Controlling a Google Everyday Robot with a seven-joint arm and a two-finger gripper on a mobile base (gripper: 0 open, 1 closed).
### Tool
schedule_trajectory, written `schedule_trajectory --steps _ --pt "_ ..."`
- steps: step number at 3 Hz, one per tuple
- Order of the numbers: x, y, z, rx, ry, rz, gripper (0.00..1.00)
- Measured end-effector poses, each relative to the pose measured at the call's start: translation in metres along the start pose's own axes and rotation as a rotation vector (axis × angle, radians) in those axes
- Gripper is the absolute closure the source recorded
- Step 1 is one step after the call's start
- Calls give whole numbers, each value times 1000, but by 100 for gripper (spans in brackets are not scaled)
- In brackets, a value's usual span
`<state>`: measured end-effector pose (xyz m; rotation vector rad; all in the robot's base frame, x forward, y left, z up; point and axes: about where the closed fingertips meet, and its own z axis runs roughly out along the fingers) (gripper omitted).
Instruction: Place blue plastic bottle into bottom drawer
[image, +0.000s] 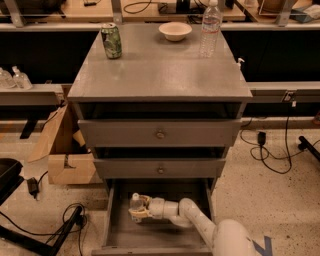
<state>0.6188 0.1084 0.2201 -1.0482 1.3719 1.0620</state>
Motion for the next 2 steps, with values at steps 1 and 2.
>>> schedule_trajectory --steps 1,2 --pt "0 2 3 -5 -2 1 43" --pt "-1 3 5 -9 -3 2 20"
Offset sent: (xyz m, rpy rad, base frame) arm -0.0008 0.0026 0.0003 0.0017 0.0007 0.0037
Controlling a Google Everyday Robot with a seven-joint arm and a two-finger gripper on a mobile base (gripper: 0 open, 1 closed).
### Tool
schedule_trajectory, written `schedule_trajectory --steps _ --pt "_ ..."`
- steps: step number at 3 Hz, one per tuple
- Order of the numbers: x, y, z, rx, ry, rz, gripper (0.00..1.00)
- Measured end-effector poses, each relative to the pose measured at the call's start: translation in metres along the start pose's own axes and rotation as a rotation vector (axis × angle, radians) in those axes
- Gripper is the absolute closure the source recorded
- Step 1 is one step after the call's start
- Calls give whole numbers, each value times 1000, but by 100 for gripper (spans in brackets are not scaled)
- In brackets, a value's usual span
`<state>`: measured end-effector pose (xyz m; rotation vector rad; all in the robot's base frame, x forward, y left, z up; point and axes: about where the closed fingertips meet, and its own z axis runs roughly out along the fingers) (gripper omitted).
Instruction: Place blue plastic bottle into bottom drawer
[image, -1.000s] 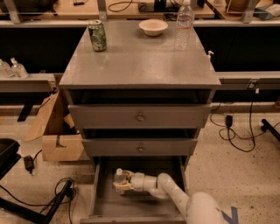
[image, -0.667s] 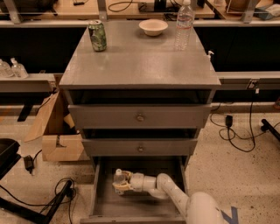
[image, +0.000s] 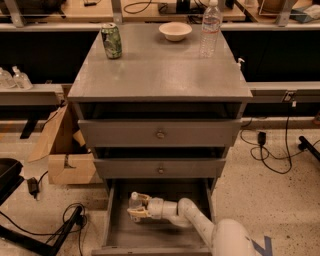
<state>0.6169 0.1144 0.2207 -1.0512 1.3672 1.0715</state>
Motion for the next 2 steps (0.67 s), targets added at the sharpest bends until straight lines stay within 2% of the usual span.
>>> schedule_trajectory --steps 1,2 --pt "0 2 3 -4 -2 1 0" --pt "0 2 3 -4 -2 1 0"
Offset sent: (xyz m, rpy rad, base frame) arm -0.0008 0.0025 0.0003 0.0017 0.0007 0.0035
